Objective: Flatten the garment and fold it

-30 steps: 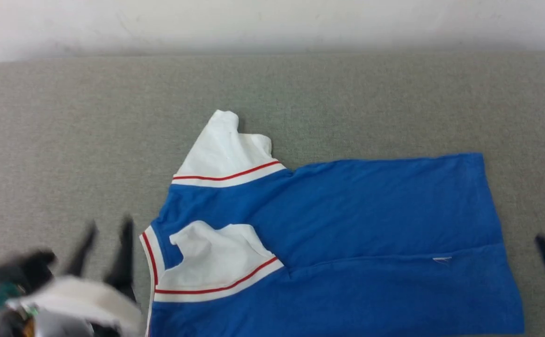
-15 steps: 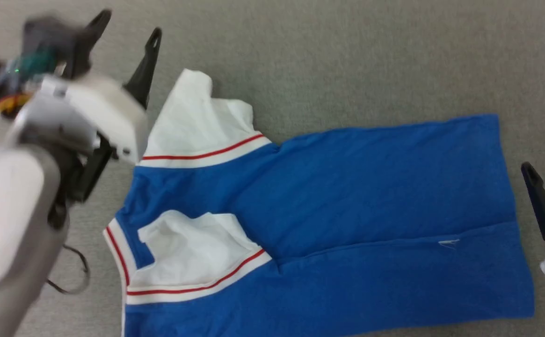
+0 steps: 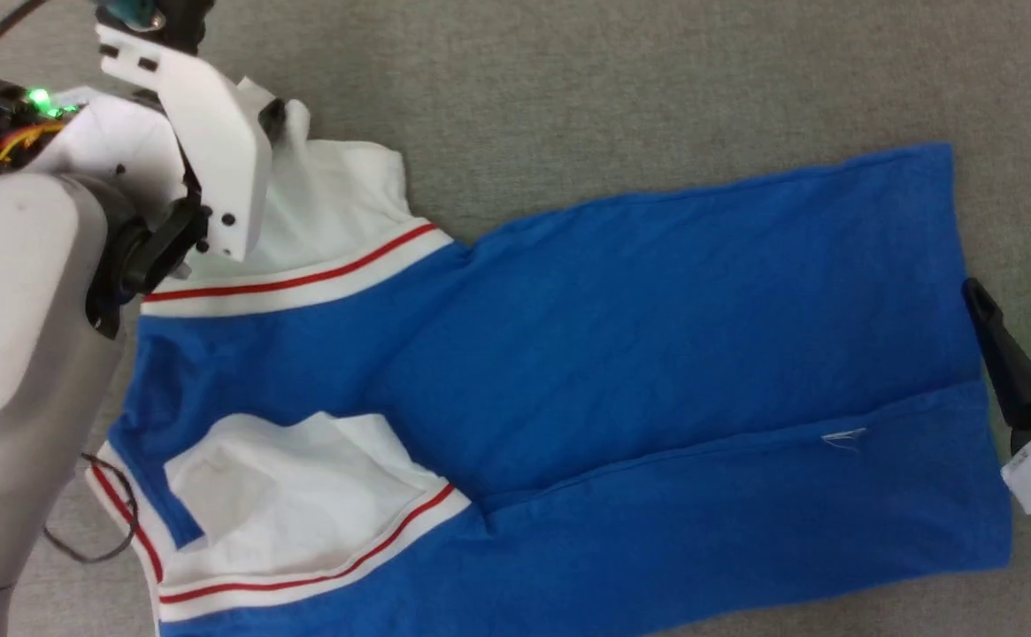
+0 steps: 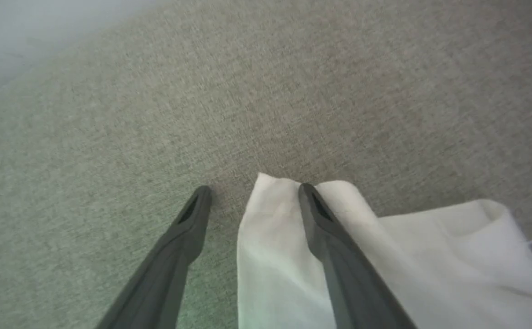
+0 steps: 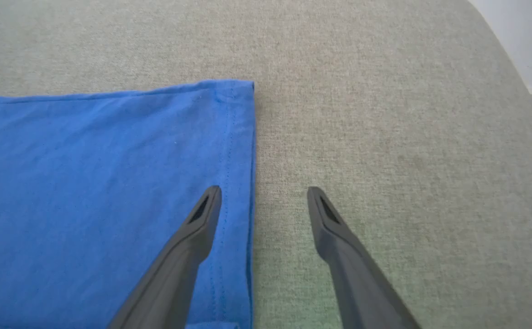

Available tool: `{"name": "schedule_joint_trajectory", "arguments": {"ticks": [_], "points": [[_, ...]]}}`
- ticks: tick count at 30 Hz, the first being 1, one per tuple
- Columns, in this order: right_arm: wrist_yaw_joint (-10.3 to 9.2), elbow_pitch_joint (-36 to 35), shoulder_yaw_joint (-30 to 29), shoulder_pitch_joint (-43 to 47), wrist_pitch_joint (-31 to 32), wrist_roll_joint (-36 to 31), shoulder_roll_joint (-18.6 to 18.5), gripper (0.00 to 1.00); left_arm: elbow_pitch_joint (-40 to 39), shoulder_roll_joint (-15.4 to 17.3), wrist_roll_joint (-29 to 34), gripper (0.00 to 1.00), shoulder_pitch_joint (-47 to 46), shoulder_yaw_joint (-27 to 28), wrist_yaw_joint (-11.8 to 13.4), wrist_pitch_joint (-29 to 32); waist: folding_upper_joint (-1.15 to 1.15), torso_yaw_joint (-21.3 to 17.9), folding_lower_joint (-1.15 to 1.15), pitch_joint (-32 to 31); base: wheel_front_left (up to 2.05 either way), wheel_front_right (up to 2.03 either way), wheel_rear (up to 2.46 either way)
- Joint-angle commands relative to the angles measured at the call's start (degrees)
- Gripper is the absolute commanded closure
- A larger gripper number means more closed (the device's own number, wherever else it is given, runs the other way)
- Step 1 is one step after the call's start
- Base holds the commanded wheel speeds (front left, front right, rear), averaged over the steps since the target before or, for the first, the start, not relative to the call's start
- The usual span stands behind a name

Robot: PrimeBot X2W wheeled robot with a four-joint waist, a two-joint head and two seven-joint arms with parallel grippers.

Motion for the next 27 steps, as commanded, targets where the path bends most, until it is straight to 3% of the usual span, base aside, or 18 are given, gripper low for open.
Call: {"name": "schedule_joint_trajectory", "arguments": {"ticks": [1,2,9,14,23,27], "points": [[-0.05,0.3,-0.2,-1.4,-0.5,0.6,-0.4,0.00,0.6,0.8,-0.2,0.21,-0.5,-0.6,0.6,2.4,0.00,-1.5,-0.01,2.2,0.00,0.00,0.00],[-0.05,0.4,-0.2,-1.6,-0.6,0.6,-0.5,0.00,0.5,1.2,-0.2,1.00,-0.3,-0.8,0.7,3.3,0.00,-1.5,-0.01,2.4,0.00,0.00,0.00],[-0.05,-1.2,0.2,-4.8,0.2,2.1,-2.4,0.00,-0.7,1.7,-1.2,1.00,1.6,-0.3,1.3,2.9,0.00,-0.4,-0.01,1.4,0.00,0.00,0.00],[-0.05,-3.1,1.0,-11.0,3.3,2.8,-6.6,0.00,-1.6,1.6,-1.4,1.00,2.5,0.0,1.1,0.1,0.00,1.1,-0.01,-0.5,0.00,0.00,0.00],[-0.05,4.9,4.8,-21.3,21.5,4.8,-9.8,0.00,-2.9,0.3,-1.3,1.00,1.7,0.2,0.9,-3.9,0.00,3.7,-0.01,0.2,0.00,0.00,0.00],[-0.05,7.6,5.6,-22.5,24.9,4.1,-10.2,0.00,-2.9,-0.9,-1.1,1.00,0.8,0.0,0.9,-5.4,0.00,5.0,-0.01,1.3,0.00,0.00,0.00]]}}
